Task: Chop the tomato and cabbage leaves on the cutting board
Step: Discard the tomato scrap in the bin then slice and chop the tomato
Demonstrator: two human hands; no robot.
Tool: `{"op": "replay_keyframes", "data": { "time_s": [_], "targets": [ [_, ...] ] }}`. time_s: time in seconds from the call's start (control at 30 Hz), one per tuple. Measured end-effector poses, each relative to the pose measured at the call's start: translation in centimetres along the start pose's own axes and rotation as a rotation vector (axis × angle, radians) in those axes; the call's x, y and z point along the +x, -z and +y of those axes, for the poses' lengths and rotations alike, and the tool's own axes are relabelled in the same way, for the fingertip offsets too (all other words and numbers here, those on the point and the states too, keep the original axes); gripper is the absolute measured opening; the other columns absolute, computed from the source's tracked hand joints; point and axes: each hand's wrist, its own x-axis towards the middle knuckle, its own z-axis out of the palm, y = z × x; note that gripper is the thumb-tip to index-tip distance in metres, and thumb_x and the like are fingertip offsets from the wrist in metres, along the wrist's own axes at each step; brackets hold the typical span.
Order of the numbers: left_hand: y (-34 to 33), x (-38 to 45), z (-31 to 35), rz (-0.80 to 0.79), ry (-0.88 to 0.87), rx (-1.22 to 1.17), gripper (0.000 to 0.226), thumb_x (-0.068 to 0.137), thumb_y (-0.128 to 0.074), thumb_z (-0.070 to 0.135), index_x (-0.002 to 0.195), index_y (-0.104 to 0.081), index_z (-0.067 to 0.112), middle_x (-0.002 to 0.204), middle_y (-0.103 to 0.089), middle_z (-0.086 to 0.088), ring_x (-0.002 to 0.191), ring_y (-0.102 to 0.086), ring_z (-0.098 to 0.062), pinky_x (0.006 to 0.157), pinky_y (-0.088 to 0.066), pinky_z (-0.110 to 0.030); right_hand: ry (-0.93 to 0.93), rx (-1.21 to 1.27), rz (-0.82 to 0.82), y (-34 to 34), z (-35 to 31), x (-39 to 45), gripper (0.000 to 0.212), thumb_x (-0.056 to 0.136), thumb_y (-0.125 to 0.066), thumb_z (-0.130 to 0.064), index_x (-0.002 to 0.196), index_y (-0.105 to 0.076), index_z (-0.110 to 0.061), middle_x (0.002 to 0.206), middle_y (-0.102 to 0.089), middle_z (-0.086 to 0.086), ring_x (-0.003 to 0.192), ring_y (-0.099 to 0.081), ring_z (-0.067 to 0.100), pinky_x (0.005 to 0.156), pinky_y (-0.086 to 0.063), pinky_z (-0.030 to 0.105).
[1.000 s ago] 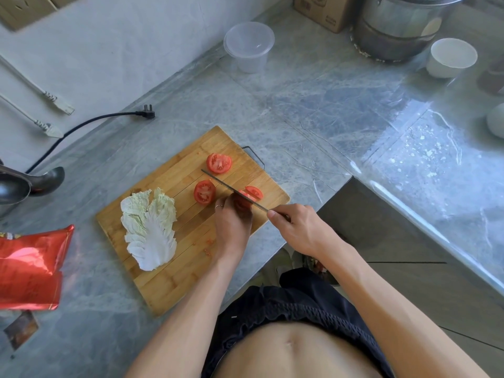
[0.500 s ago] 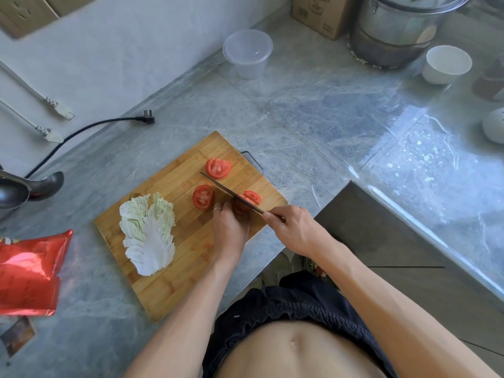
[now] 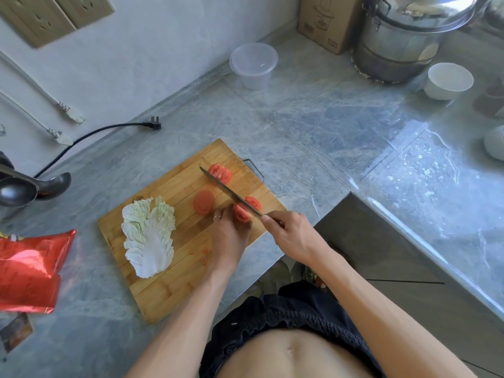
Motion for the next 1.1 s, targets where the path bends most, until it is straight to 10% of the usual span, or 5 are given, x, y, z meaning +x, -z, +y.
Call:
{"op": "replay_keyframes", "data": {
  "time_s": [0.97, 1.1],
  "targets": [
    [0.0, -0.7, 0.9, 0.038, 0.040, 0.054, 0.008, 0.087, -0.063, 0.005, 0.086, -0.068, 0.011, 0.085, -0.072, -0.004, 0.081, -0.063, -0.022, 0.074, -0.053, -0.034, 0.001, -0.013, 0.011, -0.9, 1.4, -2.6, 0.048, 0.105, -0.047, -0.035, 0.060, -0.039, -0.019, 0.051, -0.036, -0.008, 0.046, -0.032, 0.011, 0.048, -0.029, 0.023],
    [0.0, -0.6, 1.0, 0.035, 0.054, 0.008, 0.006, 0.088, -0.065, 0.007, 0.092, -0.070, 0.009, 0.092, -0.072, -0.004, 0.089, -0.062, -0.020, 0.077, -0.044, -0.023, -0.029, -0.013, 0.013, -1.5, 1.5, -2.2, 0.047, 0.104, -0.046, -0.036, 0.061, -0.041, -0.017, 0.053, -0.040, -0.006, 0.049, -0.034, 0.013, 0.051, -0.031, 0.028]
  ]
}}
